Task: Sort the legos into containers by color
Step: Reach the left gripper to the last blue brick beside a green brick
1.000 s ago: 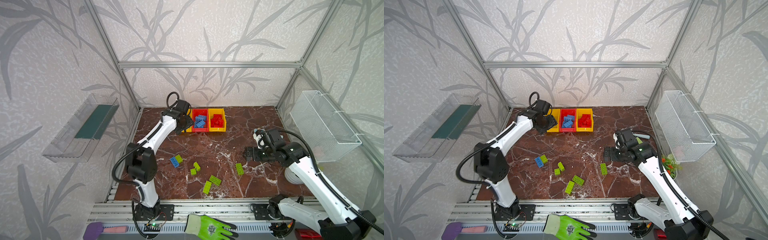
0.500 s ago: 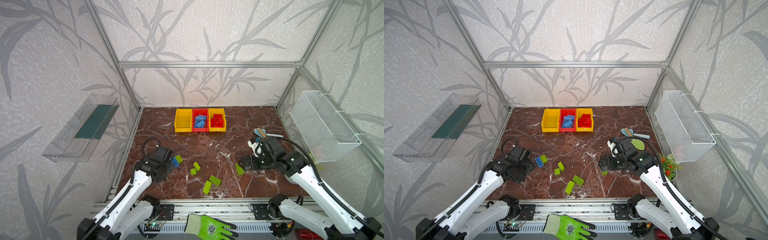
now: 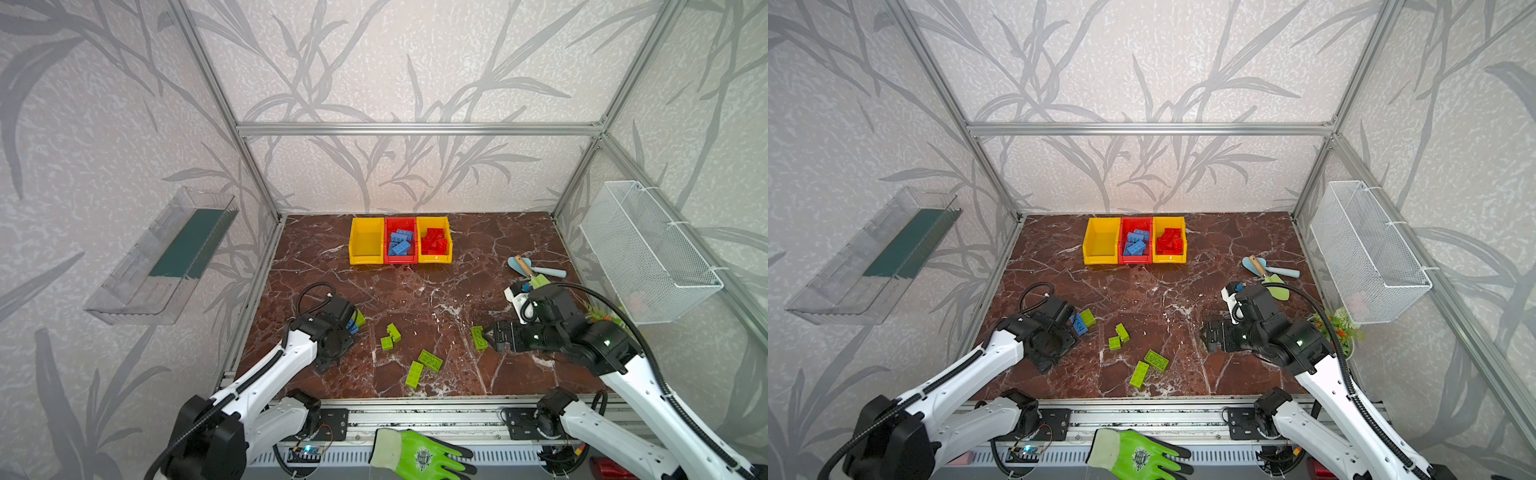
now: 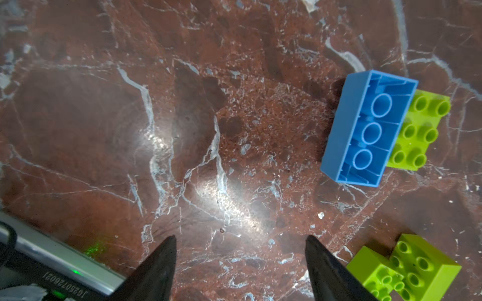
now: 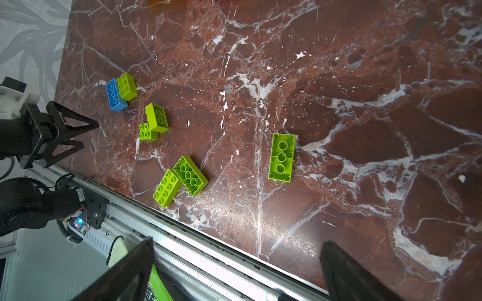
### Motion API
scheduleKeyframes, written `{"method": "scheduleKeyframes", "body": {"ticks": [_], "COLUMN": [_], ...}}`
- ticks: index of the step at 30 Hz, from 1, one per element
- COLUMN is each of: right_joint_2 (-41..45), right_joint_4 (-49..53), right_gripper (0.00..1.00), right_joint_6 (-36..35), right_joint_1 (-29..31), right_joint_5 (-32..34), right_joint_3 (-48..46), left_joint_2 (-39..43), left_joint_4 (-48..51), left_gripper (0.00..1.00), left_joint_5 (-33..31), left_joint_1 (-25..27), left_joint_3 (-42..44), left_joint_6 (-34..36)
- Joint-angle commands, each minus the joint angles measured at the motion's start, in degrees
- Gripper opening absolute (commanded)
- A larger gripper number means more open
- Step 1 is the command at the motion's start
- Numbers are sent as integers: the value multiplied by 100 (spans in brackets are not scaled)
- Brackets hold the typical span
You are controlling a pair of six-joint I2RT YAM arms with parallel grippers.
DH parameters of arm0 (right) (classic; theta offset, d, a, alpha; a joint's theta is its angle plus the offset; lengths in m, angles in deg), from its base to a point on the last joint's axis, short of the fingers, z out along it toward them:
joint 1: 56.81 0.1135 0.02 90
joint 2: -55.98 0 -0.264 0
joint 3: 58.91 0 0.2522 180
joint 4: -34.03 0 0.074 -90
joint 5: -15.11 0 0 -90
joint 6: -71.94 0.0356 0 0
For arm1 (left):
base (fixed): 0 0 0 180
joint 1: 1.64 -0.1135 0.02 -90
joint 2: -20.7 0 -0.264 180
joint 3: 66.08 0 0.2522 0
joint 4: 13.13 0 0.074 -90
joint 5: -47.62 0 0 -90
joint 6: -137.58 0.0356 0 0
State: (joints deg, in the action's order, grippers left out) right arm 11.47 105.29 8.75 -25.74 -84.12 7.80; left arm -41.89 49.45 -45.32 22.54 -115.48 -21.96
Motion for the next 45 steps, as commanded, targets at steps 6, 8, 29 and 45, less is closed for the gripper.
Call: {"method": "scheduleKeyframes", "body": {"ticks": [6, 8, 29, 45], "right_joint_2": [153, 136, -105, -809], "right_joint_4": [311, 306, 388, 58], "right_gripper": [100, 100, 100, 100], "right_joint_6": [202, 211, 117, -60], "right_joint_1": [36, 35, 36, 39], "right_joint_5": [253, 280, 437, 407], "right_joint_3": [-68, -48, 92, 353], "left_joint_2": [-1010, -1214, -2872, -3221], "left_joint_4": [-481, -514, -533, -638], "left_gripper": [78, 78, 77, 75], "left_joint_5": [114, 106, -220, -165], "left_joint_1": [32, 29, 18, -643], "left_joint_3": [-647, -728, -1588, -1730], "left_joint_6": [411, 462, 730, 1087]}}
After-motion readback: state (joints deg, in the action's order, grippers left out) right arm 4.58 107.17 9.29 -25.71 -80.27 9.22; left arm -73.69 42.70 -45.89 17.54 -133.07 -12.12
